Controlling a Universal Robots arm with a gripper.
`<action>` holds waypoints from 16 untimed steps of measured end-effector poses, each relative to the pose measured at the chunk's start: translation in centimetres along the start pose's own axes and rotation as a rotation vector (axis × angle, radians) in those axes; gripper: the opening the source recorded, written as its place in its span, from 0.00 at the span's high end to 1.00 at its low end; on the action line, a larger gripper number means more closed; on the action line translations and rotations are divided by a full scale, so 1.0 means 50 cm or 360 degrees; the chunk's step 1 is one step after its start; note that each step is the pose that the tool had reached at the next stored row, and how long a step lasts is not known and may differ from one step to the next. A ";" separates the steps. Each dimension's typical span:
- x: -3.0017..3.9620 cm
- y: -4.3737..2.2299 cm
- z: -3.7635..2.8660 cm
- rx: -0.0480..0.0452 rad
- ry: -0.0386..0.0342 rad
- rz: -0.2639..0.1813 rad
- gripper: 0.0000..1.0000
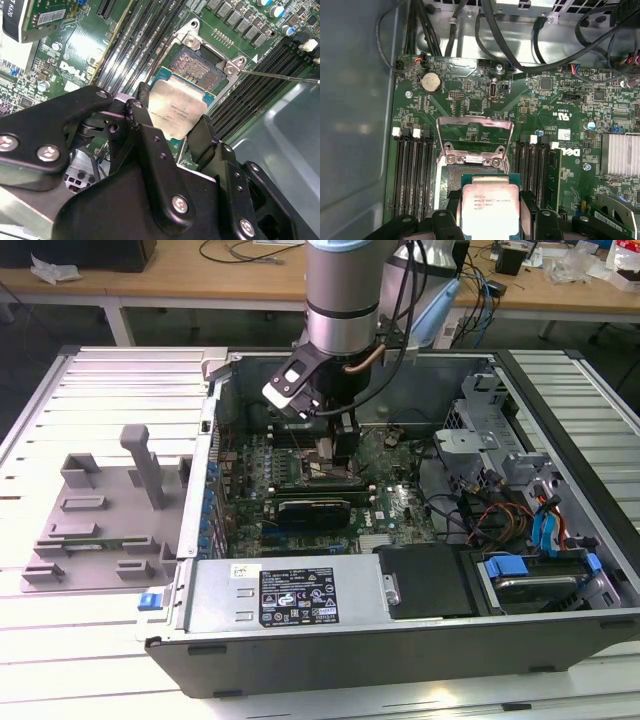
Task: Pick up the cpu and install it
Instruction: 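Place the cpu into insertion slot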
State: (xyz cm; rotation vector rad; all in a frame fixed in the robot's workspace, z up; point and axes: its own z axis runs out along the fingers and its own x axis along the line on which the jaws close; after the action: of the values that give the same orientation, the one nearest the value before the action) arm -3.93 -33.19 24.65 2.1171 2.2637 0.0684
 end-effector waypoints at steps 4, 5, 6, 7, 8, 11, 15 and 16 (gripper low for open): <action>0.001 -0.003 0.005 -0.0002 0.0000 0.0000 0.45; 0.001 -0.003 0.006 -0.0002 0.0000 0.0000 0.45; 0.001 -0.004 0.009 -0.0003 0.0000 0.0000 0.45; 0.001 -0.004 0.013 -0.0004 0.0000 0.0000 0.45; 0.001 -0.005 0.014 -0.0004 0.0000 0.0000 0.45; 0.002 -0.005 0.017 -0.0005 0.0000 0.0000 0.45; 0.006 -0.005 0.022 -0.0005 0.0000 0.0001 0.45; 0.007 -0.005 0.023 -0.0005 0.0000 0.0001 0.45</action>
State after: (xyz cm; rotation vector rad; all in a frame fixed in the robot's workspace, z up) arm -4.13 -32.83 23.47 2.1161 2.2616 0.0716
